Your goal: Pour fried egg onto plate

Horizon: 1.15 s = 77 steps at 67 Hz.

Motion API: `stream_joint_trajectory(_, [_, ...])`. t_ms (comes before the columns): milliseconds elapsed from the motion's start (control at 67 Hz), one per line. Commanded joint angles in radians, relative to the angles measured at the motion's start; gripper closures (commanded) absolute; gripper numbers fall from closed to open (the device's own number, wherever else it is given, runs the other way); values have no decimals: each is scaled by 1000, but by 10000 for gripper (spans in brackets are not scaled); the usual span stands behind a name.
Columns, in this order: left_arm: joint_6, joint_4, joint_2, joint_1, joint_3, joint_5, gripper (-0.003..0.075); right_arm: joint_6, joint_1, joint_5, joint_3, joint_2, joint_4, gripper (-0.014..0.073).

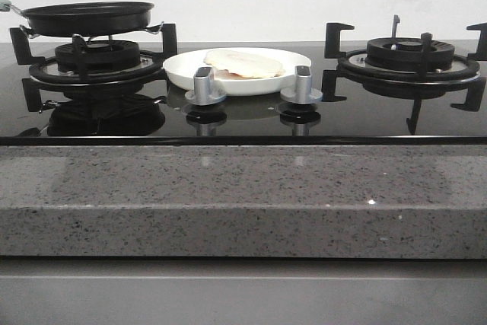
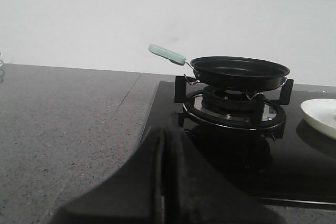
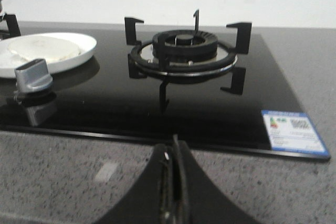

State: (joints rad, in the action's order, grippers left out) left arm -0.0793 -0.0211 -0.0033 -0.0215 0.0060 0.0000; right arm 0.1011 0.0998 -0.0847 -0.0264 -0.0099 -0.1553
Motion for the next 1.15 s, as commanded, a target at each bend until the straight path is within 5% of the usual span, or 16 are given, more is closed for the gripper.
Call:
stream_joint_trajectory(0, [-8, 2, -13, 8, 6, -85, 740, -67, -2, 134, 7, -19, 93, 662])
stream_joint_trajectory(373, [-8, 2, -13, 8, 6, -85, 740, -125, -94, 170, 7, -20, 147, 662])
stream_joint_trajectory(1135, [-8, 2, -13, 8, 6, -85, 740, -125, -95, 170, 7, -20, 145, 662])
